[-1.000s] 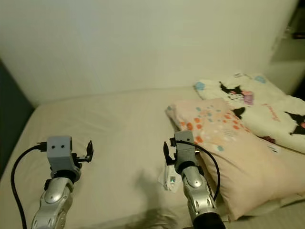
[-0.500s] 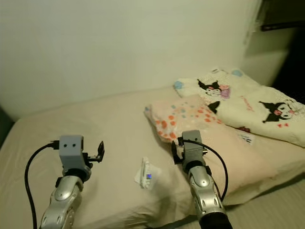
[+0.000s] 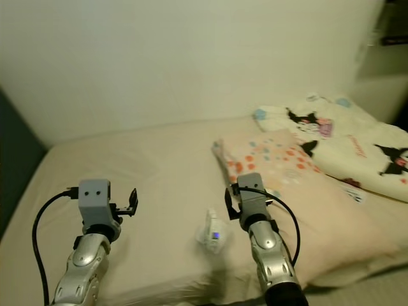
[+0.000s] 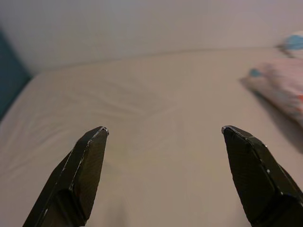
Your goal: Clean up the room
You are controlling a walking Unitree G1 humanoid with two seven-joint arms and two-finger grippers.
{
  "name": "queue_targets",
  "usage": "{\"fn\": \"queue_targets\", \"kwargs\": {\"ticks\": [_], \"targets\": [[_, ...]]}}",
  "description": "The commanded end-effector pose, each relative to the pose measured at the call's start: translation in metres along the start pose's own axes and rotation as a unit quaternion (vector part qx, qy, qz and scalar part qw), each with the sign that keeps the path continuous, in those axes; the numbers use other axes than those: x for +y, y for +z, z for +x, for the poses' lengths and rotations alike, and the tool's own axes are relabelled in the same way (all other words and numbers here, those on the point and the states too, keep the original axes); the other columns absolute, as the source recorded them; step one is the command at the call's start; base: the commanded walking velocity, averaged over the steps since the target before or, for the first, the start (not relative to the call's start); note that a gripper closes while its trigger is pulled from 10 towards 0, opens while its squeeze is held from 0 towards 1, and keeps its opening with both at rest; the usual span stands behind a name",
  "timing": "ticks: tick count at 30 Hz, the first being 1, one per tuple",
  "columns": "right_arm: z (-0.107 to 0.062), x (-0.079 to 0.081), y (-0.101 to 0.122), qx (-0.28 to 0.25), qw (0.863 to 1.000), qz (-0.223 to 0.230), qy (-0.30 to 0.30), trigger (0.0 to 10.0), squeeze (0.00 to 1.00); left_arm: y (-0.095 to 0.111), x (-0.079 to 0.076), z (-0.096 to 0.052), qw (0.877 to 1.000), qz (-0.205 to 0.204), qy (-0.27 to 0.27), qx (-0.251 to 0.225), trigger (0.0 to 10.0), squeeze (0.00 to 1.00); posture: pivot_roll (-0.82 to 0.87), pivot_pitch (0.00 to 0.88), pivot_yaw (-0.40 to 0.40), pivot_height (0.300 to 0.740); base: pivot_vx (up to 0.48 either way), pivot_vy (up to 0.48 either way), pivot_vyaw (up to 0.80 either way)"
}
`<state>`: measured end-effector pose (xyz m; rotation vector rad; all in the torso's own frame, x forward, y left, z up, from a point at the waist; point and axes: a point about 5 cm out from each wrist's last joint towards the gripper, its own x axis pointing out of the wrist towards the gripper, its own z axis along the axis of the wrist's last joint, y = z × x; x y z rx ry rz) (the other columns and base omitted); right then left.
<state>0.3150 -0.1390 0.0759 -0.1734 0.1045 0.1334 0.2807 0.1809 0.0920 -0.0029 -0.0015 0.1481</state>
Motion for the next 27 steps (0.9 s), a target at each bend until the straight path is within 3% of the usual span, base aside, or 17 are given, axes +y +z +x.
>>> {"fn": "queue_targets", "kwargs": {"ticks": [1, 27], "targets": [[0.0, 0.0031, -0.0025, 0.006, 1.0, -0.001, 0.004, 10.0, 0.0, -0.0051, 0.0054, -0.0019, 1.0, 0.008, 0.008, 0.014, 10.0, 0.0, -0.03, 0.029, 0.026, 0.74, 0.0, 0.0, 0.8], [0.0002, 0.001, -0.0014, 0.004, 1.0, 0.003, -0.003, 10.0, 0.0, -0.0008, 0.0013, 0.003, 1.0, 0.004, -0.008, 0.011, 10.0, 0.0, -0.03, 0.042, 0.038, 0.74, 0.0, 0.0, 0.8]]}}
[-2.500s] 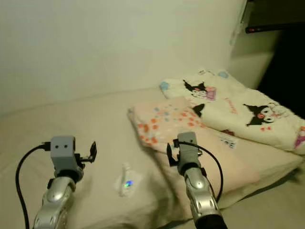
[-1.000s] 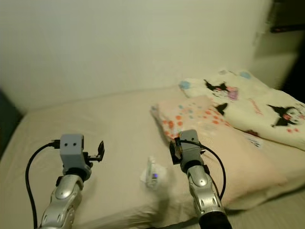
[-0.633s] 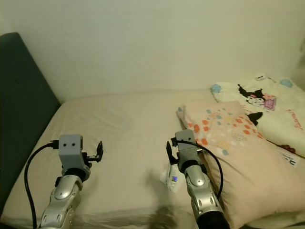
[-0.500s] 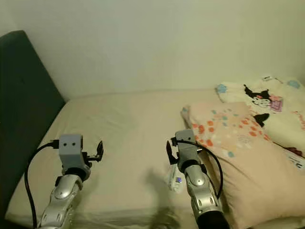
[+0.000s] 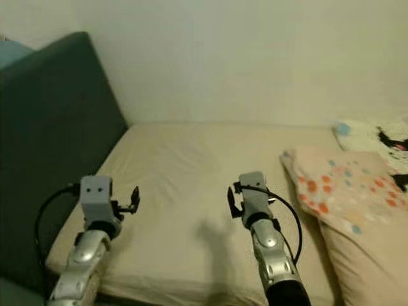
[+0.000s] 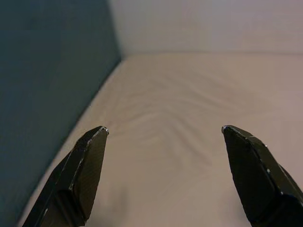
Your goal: Clean up the room
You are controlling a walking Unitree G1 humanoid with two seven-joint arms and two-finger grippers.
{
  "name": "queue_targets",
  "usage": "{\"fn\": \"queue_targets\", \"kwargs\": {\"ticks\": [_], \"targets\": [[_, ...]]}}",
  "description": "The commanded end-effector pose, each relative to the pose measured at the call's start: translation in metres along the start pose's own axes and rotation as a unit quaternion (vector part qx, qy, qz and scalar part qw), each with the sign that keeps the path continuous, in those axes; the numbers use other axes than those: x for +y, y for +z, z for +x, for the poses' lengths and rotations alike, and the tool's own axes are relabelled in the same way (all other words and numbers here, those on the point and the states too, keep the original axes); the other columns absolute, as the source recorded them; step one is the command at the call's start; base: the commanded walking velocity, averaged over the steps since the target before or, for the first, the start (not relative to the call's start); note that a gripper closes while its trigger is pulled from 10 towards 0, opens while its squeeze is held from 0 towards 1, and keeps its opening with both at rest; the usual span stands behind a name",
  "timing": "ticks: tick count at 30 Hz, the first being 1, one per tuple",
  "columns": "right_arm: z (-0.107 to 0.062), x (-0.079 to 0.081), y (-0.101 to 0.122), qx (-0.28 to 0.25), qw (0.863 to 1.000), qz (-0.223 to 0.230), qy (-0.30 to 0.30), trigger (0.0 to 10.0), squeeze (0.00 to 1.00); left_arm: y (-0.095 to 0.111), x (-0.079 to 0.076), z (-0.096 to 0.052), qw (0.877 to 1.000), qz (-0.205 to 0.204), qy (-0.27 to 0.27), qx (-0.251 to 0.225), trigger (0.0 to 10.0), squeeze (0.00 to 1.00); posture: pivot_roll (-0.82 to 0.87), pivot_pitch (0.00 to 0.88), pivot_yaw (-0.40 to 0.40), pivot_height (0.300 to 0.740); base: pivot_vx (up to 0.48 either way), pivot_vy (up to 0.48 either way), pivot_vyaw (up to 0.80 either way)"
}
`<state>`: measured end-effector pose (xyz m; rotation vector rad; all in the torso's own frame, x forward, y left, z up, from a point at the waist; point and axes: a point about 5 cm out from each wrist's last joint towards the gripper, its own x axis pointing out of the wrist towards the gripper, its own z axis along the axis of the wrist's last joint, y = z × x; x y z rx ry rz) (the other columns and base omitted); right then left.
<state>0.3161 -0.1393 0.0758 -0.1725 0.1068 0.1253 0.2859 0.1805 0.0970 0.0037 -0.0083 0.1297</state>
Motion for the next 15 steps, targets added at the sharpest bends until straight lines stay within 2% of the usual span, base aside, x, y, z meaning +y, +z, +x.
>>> {"fn": "queue_targets", "kwargs": {"ticks": [1, 5, 7, 15], "targets": [[-0.001, 0.001, -0.001, 0.002, 1.0, 0.002, 0.001, 10.0, 0.0, -0.006, 0.002, -0.002, 1.0, 0.001, 0.001, 0.015, 10.0, 0.0, -0.03, 0.042, 0.038, 0.74, 0.0, 0.0, 0.8], [-0.001, 0.001, -0.001, -0.001, 1.0, 0.002, -0.001, 10.0, 0.0, -0.006, 0.002, -0.002, 1.0, 0.0, -0.001, 0.016, 10.0, 0.0, -0.03, 0.045, 0.037, 0.74, 0.0, 0.0, 0.74], [-0.002, 0.0, -0.001, -0.001, 1.0, 0.02, -0.011, 10.0, 0.0, -0.008, -0.001, -0.003, 1.0, 0.0, -0.017, 0.025, 10.0, 0.0, -0.03, 0.046, 0.039, 0.74, 0.0, 0.0, 0.0], [-0.002, -0.001, -0.002, -0.001, 1.0, 0.023, -0.017, 10.0, 0.0, -0.009, -0.008, -0.001, 0.998, 0.013, -0.046, 0.035, 10.0, 0.0, -0.03, 0.049, 0.045, 0.74, 0.0, 0.0, 0.0]]}}
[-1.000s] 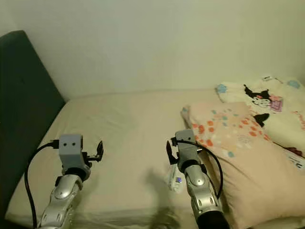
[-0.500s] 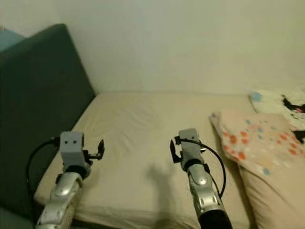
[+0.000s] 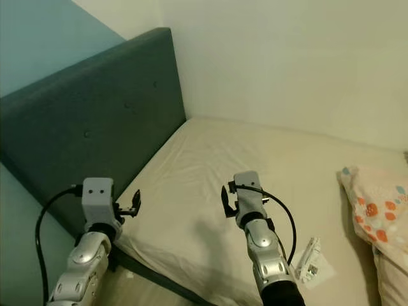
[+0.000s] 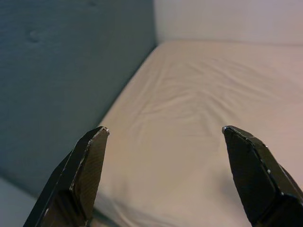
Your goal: Clean up the room
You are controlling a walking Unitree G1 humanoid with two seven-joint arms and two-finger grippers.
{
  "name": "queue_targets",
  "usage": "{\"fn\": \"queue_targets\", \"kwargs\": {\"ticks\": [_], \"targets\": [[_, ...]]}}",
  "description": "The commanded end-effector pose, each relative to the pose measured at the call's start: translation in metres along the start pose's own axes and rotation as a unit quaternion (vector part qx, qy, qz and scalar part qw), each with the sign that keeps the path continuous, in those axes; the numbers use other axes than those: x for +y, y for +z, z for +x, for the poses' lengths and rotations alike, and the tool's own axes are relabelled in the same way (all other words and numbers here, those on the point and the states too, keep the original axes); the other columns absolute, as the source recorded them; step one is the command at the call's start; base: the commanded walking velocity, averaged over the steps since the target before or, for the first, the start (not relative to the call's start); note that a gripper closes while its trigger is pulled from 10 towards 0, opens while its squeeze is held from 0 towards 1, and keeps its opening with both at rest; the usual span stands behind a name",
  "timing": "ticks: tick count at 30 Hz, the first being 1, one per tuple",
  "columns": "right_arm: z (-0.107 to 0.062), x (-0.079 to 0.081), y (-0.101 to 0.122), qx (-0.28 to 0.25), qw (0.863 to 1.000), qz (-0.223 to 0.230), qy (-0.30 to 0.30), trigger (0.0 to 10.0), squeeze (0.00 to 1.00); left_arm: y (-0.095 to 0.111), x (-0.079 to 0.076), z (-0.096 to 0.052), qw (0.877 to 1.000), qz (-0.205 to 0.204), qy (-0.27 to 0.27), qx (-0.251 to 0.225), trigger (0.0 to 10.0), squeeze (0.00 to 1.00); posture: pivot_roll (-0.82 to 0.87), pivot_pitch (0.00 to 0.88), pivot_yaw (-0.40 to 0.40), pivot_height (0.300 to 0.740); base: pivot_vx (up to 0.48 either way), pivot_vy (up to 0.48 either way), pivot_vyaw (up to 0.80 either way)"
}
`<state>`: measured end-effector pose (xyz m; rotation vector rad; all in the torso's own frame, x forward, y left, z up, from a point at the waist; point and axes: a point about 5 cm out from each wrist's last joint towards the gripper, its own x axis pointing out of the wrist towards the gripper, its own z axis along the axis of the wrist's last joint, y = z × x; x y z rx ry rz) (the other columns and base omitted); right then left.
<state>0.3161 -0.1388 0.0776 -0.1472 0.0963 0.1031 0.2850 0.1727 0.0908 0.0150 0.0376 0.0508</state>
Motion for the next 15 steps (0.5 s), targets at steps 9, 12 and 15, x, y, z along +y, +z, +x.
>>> {"fn": "queue_targets", "kwargs": {"ticks": [9, 12, 15], "targets": [[-0.0045, -0.0021, -0.006, 0.009, 1.0, 0.016, -0.012, 10.0, 0.0, -0.0096, -0.0092, 0.0027, 0.999, 0.019, -0.032, 0.039, 10.0, 0.0, -0.03, 0.056, 0.053, 0.74, 0.0, -0.343, 0.0], [-0.0044, -0.0034, -0.0059, 0.012, 1.0, 0.019, -0.015, 10.0, 0.0, -0.0104, -0.0099, 0.0028, 0.998, 0.012, -0.033, 0.042, 10.0, 0.0, -0.03, 0.057, 0.054, 0.74, 0.0, 0.0, 0.0], [-0.0039, -0.0038, -0.007, 0.022, 1.0, 0.015, -0.015, 10.0, 0.0, -0.0097, -0.0096, 0.0034, 0.998, 0.018, -0.034, 0.041, 10.0, 0.0, -0.03, 0.057, 0.054, 0.74, 0.0, 0.0, 0.0]]}}
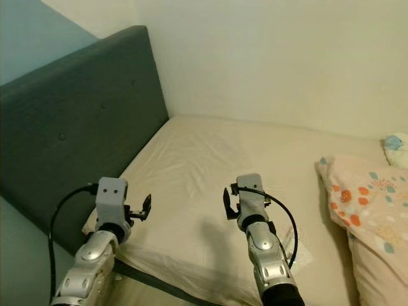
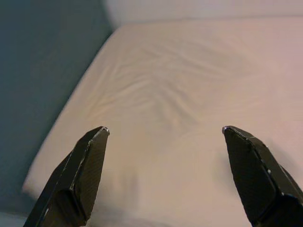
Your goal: Clean up the room
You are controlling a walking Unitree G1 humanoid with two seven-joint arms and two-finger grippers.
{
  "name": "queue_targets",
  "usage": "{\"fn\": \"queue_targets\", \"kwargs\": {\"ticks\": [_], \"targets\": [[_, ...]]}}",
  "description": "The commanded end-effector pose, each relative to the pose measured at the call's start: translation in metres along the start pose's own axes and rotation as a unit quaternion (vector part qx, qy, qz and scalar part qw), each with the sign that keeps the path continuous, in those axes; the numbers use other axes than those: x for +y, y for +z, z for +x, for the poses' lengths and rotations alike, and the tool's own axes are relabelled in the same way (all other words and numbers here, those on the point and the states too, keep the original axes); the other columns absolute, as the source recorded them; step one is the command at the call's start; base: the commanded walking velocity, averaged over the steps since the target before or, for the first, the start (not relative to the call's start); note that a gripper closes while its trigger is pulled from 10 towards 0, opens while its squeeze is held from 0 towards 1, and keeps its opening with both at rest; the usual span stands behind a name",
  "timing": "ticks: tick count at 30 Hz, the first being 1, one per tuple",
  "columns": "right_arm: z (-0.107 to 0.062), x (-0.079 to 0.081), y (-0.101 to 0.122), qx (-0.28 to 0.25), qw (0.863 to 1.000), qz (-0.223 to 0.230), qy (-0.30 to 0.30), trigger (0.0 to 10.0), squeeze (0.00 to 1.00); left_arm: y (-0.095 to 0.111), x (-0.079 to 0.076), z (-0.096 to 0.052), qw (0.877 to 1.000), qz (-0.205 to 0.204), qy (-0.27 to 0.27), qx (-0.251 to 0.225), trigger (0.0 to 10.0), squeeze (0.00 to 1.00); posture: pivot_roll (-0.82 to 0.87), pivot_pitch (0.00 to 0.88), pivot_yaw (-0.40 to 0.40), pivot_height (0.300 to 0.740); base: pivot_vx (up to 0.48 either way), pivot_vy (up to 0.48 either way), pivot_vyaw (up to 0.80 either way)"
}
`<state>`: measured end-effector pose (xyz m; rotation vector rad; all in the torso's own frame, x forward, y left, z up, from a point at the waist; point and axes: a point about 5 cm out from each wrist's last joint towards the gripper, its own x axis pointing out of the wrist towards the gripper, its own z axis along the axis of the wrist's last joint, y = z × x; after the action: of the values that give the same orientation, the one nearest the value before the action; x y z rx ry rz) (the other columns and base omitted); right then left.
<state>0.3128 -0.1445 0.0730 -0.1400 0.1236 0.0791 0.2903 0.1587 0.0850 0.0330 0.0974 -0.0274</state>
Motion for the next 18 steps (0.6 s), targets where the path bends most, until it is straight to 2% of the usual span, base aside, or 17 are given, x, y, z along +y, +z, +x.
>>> {"fn": "queue_targets", "kwargs": {"ticks": [1, 11, 18], "targets": [[-0.0006, 0.0008, -0.0014, 0.009, 1.0, 0.011, -0.004, 10.0, 0.0, -0.0044, 0.0046, -0.0013, 1.0, 0.009, 0.003, 0.012, 10.0, 0.0, -0.03, 0.059, 0.051, 0.74, 0.0, 0.0, 0.0], [0.0005, 0.0026, -0.0006, 0.011, 1.0, 0.012, 0.0, 10.0, 0.0, -0.0038, 0.0104, -0.0002, 1.0, 0.011, 0.018, 0.012, 10.0, 0.0, -0.03, 0.059, 0.048, 0.74, 0.0, 0.0, 0.0], [-0.0003, 0.0049, -0.002, 0.013, 1.0, 0.007, 0.006, 10.0, 0.0, -0.0002, 0.0092, -0.0007, 1.0, -0.007, 0.013, -0.003, 10.0, 0.0, -0.03, 0.058, 0.047, 0.74, 0.0, 0.461, 0.0]]}}
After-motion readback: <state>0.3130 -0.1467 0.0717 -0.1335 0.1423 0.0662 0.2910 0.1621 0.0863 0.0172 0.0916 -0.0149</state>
